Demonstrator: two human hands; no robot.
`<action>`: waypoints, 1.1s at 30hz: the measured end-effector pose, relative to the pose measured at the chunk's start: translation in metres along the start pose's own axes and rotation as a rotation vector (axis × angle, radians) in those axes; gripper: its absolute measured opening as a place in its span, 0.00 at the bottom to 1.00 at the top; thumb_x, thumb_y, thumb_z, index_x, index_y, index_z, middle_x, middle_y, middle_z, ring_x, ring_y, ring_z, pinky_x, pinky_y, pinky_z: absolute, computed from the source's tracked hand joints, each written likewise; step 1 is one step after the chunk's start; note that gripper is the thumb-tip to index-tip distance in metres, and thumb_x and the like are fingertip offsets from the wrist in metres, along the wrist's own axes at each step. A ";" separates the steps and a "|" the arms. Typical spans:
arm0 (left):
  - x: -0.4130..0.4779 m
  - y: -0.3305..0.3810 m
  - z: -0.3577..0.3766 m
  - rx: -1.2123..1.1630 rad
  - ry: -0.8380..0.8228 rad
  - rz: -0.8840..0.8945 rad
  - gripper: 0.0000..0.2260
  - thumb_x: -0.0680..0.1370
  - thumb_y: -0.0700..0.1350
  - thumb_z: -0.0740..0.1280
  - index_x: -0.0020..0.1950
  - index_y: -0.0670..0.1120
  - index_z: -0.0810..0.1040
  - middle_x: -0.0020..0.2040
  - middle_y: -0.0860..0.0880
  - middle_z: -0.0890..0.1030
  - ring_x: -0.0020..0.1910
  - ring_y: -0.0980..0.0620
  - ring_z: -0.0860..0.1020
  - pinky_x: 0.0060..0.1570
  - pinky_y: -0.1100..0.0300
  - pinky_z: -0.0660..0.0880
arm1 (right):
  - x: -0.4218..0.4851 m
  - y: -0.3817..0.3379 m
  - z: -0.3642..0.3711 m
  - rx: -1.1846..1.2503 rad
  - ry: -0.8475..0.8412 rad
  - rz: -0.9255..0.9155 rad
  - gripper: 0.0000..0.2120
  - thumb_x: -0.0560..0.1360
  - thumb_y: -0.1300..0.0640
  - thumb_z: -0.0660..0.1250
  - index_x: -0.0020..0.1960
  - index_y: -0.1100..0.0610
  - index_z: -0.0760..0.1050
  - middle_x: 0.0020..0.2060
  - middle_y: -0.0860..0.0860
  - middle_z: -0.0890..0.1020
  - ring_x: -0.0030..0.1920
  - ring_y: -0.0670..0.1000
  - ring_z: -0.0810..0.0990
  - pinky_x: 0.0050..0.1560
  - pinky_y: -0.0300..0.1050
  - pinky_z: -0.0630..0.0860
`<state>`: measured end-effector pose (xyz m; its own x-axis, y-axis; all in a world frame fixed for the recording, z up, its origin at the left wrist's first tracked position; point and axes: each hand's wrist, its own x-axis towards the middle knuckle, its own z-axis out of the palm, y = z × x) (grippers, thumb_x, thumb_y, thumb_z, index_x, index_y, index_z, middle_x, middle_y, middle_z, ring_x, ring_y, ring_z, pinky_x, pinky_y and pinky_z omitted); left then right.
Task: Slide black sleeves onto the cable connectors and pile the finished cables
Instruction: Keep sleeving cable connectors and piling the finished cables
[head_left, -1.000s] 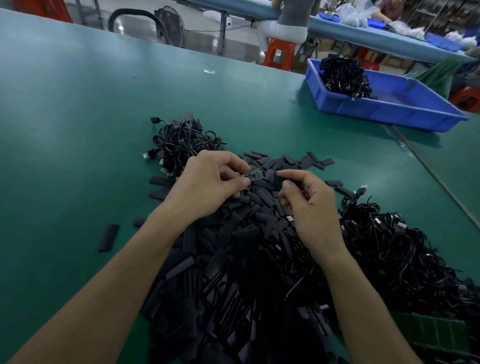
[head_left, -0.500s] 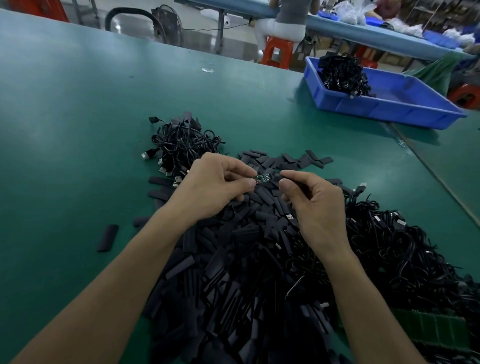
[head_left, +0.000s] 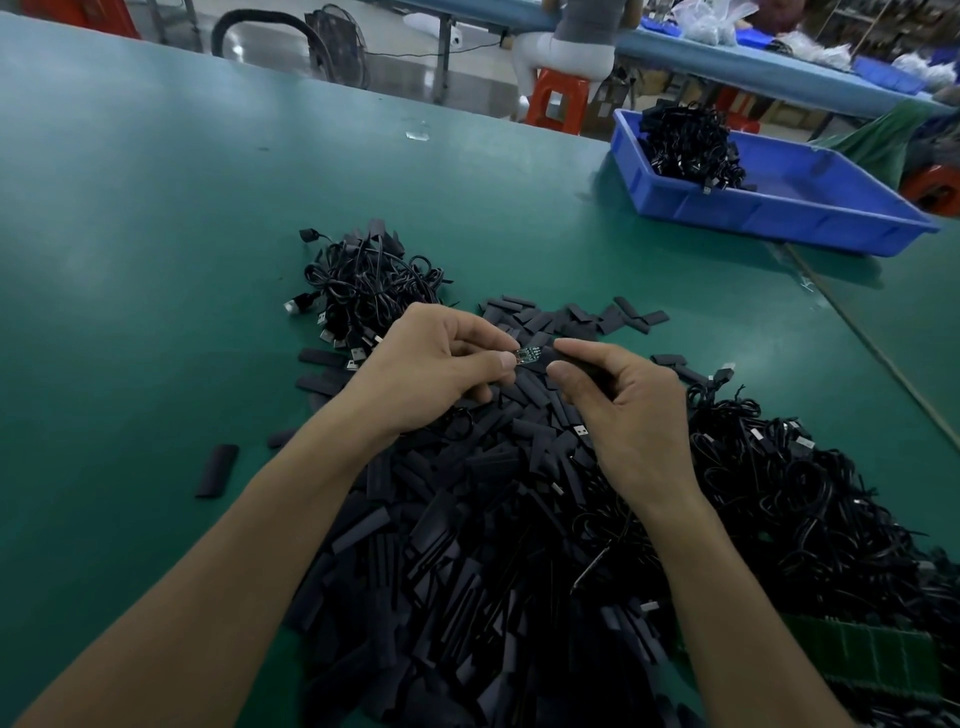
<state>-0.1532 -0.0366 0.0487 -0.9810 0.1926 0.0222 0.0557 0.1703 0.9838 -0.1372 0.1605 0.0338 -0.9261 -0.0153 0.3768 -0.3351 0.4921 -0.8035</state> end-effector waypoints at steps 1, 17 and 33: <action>0.000 0.000 0.000 -0.009 -0.001 -0.007 0.03 0.78 0.38 0.71 0.50 0.42 0.84 0.37 0.48 0.86 0.29 0.58 0.80 0.31 0.72 0.73 | 0.000 0.000 0.000 -0.019 -0.002 -0.006 0.13 0.76 0.54 0.73 0.59 0.52 0.83 0.47 0.39 0.84 0.48 0.39 0.83 0.51 0.32 0.77; 0.000 -0.004 -0.004 -0.069 -0.092 -0.039 0.05 0.75 0.39 0.74 0.49 0.45 0.84 0.37 0.48 0.86 0.34 0.57 0.81 0.34 0.69 0.74 | 0.006 -0.003 -0.011 0.082 -0.195 -0.047 0.11 0.74 0.57 0.74 0.54 0.46 0.83 0.46 0.42 0.85 0.45 0.39 0.83 0.47 0.31 0.75; 0.001 -0.006 -0.001 0.098 -0.042 -0.071 0.07 0.77 0.47 0.73 0.42 0.45 0.85 0.36 0.48 0.86 0.33 0.56 0.81 0.43 0.56 0.79 | 0.000 0.004 -0.003 0.073 -0.102 -0.137 0.11 0.76 0.58 0.73 0.51 0.42 0.81 0.37 0.35 0.84 0.40 0.42 0.83 0.43 0.33 0.77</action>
<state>-0.1552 -0.0385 0.0433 -0.9746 0.2169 -0.0562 0.0064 0.2778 0.9606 -0.1380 0.1653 0.0319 -0.8823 -0.1680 0.4396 -0.4678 0.4147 -0.7805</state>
